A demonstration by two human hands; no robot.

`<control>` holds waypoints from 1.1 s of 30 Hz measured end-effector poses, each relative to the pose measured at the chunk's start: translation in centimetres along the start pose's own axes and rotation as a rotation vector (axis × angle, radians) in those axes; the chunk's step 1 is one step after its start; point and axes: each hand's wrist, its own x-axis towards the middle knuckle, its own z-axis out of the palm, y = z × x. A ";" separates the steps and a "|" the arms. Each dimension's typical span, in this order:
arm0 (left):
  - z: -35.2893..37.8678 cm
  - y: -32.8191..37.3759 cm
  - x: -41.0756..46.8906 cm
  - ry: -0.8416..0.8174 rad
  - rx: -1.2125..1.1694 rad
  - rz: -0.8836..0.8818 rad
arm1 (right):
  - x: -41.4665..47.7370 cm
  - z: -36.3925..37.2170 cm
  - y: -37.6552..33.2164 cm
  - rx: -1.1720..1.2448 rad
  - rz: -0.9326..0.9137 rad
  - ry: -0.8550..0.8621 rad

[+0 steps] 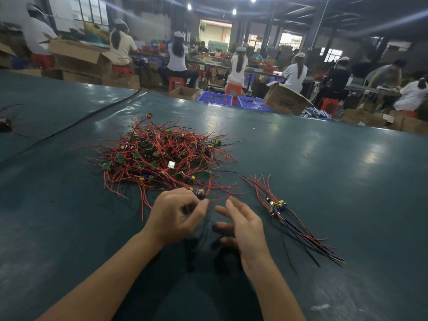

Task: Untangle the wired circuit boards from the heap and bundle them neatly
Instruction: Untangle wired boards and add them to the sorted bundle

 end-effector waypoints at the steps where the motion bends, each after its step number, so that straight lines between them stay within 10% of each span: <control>1: 0.2 0.1 -0.1 -0.026 -0.032 -0.005 | -0.1 0.2 0.1 -0.044 -0.015 -0.030; 8: 0.7 1.3 -0.2 -0.146 -0.305 -0.066 | -0.4 0.6 0.5 -0.138 -0.087 -0.200; 15: -1.3 -1.3 1.2 0.323 0.026 -0.431 | 0.4 0.1 1.6 -0.297 -0.207 -0.037; 24: 0.6 -2.4 -0.4 -0.380 0.351 -0.280 | 0.4 0.0 1.7 -0.298 -0.295 -0.077; 33: -0.4 -2.5 0.3 0.035 0.233 -0.240 | 0.6 -0.1 1.9 -0.332 -0.335 -0.018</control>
